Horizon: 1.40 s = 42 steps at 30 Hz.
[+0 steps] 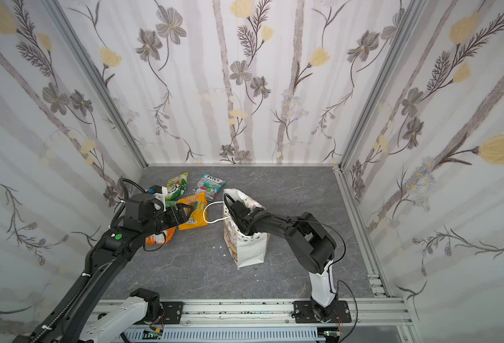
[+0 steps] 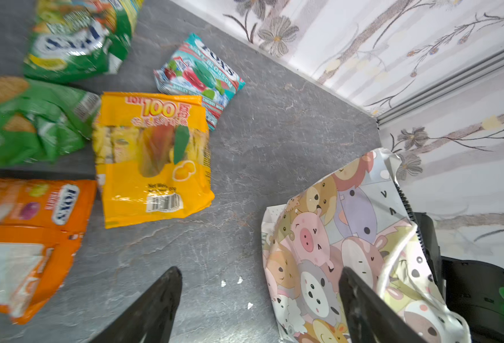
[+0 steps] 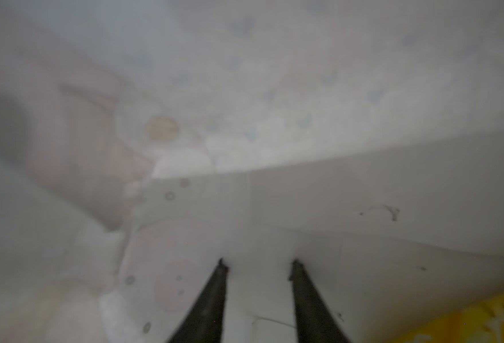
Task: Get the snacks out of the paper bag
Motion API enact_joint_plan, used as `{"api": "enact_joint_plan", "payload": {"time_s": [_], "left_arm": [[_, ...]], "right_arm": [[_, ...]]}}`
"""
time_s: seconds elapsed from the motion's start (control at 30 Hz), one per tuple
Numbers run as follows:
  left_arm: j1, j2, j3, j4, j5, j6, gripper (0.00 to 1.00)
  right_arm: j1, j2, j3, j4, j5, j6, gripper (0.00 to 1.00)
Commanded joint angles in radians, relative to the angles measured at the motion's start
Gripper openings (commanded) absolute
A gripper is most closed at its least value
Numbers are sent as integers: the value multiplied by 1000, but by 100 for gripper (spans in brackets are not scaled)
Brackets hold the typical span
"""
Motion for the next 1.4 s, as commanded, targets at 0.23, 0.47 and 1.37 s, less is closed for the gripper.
{"api": "enact_joint_plan", "payload": {"time_s": [0.23,0.47,1.37], "left_arm": [[15,-22,51,-212,-39,45,85],[14,3,53,-187,-16,12,86],[2,10,101,-140,-12,32,88]], "right_arm": [[2,-98,22,-2,-22,-15,0],[0,-157,71,-53,-25,-41,0],[-12,-339,258,-161,77,-76,7]]}}
